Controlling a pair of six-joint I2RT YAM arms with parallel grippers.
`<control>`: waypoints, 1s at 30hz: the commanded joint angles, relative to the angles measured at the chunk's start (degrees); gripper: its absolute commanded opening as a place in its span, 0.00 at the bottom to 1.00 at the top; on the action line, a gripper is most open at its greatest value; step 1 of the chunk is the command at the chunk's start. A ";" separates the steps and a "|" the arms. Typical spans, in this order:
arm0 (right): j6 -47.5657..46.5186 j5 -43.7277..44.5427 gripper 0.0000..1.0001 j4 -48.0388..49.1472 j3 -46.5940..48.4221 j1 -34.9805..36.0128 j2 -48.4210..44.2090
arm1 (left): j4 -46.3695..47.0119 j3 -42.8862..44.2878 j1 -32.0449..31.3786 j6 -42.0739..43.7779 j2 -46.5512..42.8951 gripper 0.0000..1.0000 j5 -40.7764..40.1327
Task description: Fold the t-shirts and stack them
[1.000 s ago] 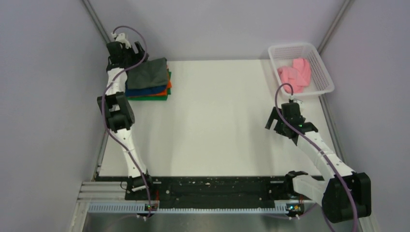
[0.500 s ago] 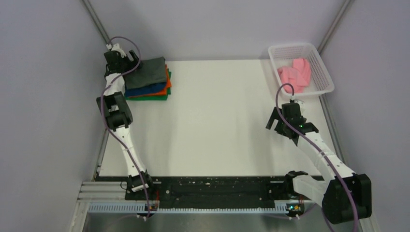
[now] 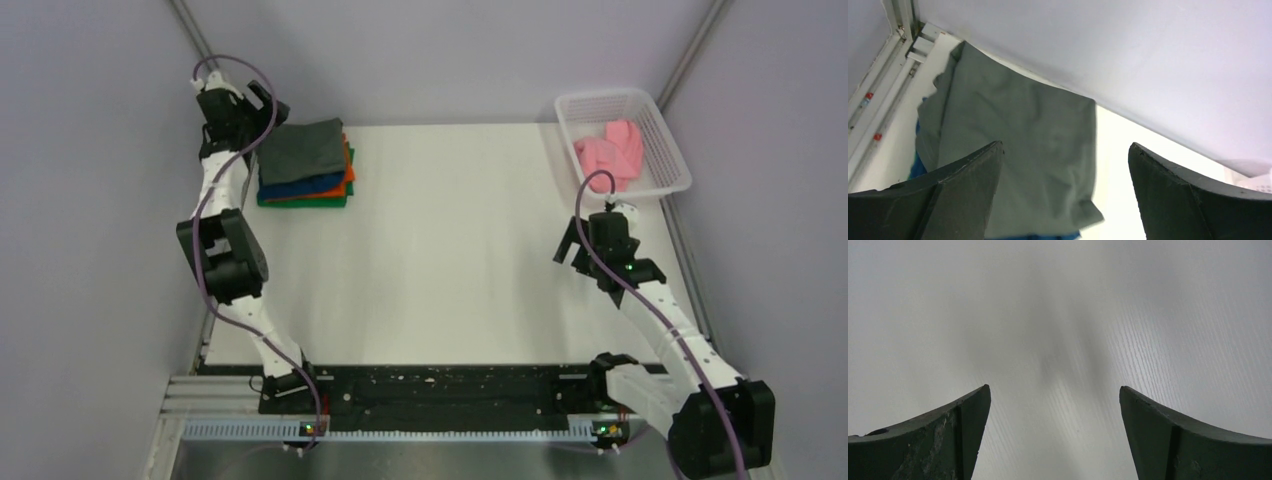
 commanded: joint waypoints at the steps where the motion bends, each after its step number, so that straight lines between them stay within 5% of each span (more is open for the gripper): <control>1: -1.63 -0.51 0.99 2.77 1.68 -0.47 -2.44 | 3.94 -10.61 -4.85 -1.60 -11.22 0.99 -6.95; 6: -2.17 -2.34 0.99 5.34 -0.40 -0.44 -5.99 | 2.59 -22.38 -16.15 3.64 -23.93 0.99 -14.55; 13: -1.79 -2.26 0.99 5.73 -1.62 -0.48 -10.17 | 7.15 -48.75 -30.63 -4.72 -42.65 0.99 -12.63; 17: -0.88 -0.29 0.99 6.61 -3.47 -0.52 -12.64 | -0.42 -57.97 -37.27 -5.25 -50.37 0.99 -22.43; 22: -0.16 1.22 0.99 7.35 -4.62 -0.46 -14.17 | -4.11 -63.36 -39.78 -4.94 -54.89 0.99 -25.07; 30: 0.40 2.14 0.99 7.56 -5.20 -0.44 -15.79 | -11.11 -60.41 -40.23 -4.09 -55.54 0.99 -24.30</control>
